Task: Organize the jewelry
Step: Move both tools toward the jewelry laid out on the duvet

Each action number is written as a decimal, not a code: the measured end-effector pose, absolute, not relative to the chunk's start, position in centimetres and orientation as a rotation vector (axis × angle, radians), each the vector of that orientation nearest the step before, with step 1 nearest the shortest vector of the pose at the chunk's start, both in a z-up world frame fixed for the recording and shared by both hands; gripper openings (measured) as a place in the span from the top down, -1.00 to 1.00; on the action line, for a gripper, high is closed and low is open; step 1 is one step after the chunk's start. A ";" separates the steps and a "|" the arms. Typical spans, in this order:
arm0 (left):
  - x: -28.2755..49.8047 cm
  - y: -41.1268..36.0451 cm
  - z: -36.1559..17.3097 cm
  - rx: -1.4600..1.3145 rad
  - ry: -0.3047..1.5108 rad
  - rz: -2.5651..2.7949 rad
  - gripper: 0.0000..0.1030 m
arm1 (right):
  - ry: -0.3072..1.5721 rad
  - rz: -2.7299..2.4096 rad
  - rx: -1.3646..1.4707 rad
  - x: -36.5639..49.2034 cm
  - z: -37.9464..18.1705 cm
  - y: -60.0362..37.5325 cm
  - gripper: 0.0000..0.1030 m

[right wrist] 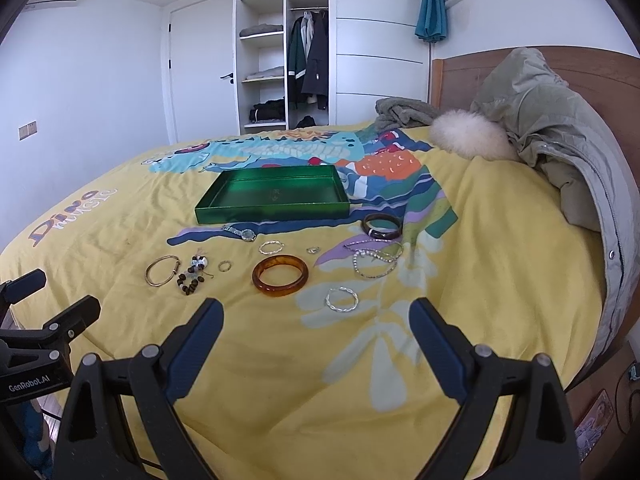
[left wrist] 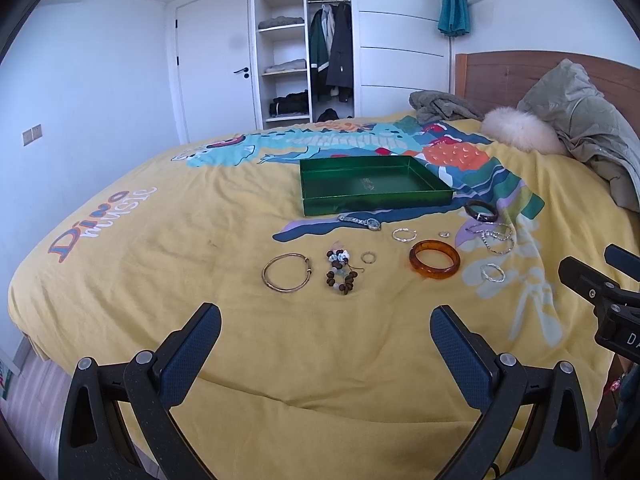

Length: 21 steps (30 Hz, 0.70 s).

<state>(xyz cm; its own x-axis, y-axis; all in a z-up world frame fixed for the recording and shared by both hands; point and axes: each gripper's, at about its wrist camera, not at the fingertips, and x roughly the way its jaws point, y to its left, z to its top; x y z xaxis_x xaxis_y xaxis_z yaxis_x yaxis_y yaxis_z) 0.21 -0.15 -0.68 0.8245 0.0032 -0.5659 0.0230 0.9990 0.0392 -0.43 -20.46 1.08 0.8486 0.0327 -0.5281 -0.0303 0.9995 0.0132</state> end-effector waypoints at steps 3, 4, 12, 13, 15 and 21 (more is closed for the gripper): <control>0.4 0.1 -0.9 0.033 0.615 -0.016 -0.99 | 0.553 0.032 0.020 -0.5 1.0 -20.6 -0.83; 0.4 0.1 -0.9 0.031 0.617 -0.018 -0.99 | 0.551 0.031 0.025 -0.5 1.0 -20.6 -0.83; 0.8 0.4 -1.0 0.003 0.626 -0.030 -0.99 | 0.570 0.044 0.061 -0.2 0.4 -21.4 -0.83; 0.8 0.4 -1.1 0.001 0.628 -0.034 -0.99 | 0.572 0.048 0.062 -0.1 0.3 -21.4 -0.83; 0.9 0.4 -1.2 -0.006 0.637 -0.047 -0.99 | 0.575 0.054 0.062 0.0 0.2 -21.4 -0.83; 1.5 0.4 -1.4 -0.018 0.654 -0.060 -0.99 | 0.584 0.070 0.064 0.3 -0.2 -21.7 -0.82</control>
